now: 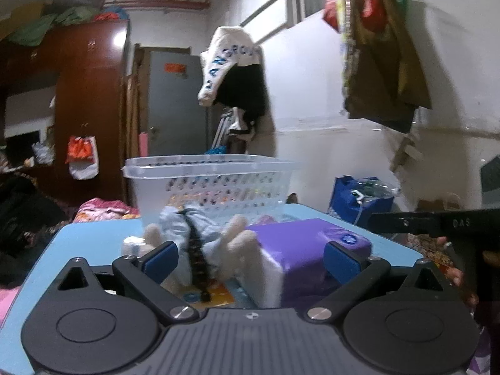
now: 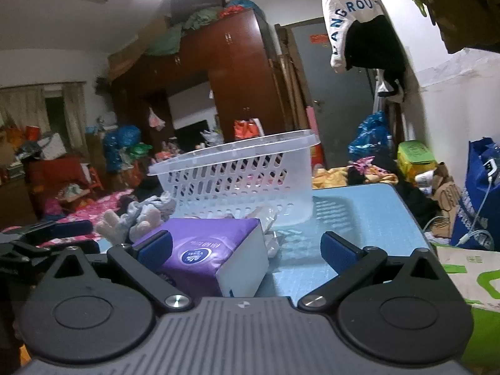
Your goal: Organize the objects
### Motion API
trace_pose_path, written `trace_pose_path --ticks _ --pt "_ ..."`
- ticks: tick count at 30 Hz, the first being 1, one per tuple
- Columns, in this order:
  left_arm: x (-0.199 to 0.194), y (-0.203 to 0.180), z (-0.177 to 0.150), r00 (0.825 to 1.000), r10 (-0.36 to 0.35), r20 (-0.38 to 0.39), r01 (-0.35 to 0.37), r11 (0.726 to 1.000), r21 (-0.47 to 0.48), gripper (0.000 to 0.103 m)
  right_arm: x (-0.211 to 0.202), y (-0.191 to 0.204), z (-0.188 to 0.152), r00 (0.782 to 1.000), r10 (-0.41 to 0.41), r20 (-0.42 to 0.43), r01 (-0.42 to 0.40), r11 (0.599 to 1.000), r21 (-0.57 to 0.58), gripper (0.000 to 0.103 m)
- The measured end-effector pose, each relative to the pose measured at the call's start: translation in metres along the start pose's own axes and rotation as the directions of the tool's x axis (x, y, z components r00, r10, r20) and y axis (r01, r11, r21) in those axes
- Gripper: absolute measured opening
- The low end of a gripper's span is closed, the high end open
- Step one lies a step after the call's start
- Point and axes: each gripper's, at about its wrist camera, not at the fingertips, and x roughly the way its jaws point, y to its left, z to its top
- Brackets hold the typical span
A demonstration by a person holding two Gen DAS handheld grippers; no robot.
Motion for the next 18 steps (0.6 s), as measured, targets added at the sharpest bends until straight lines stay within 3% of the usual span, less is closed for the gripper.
trace_pose_path --ticks 5,8,15,18 --pt "0.005 -0.014 -0.012 0.997 -0.083 -0.009 0.083 0.995 0.054 0.096 -0.008 0.003 -0.011 1.000 0.025 0.010 -0.024 0.996 -0.080 0.103" --pt "0.012 -0.019 -0.019 0.993 -0.113 -0.028 0.115 0.991 0.071 0.090 -0.004 -0.003 -0.018 0.997 0.080 -0.007 -0.080 0.994 -0.080 0.102" --pt "0.025 -0.010 -0.033 0.987 -0.156 -0.044 0.158 0.986 0.049 0.071 0.004 -0.015 -0.027 0.979 0.198 -0.042 -0.202 0.975 -0.092 0.082" --pt "0.027 -0.002 -0.038 0.983 -0.184 -0.014 0.184 0.982 0.036 0.071 0.009 -0.020 -0.029 0.962 0.267 -0.049 -0.271 0.958 -0.092 0.079"
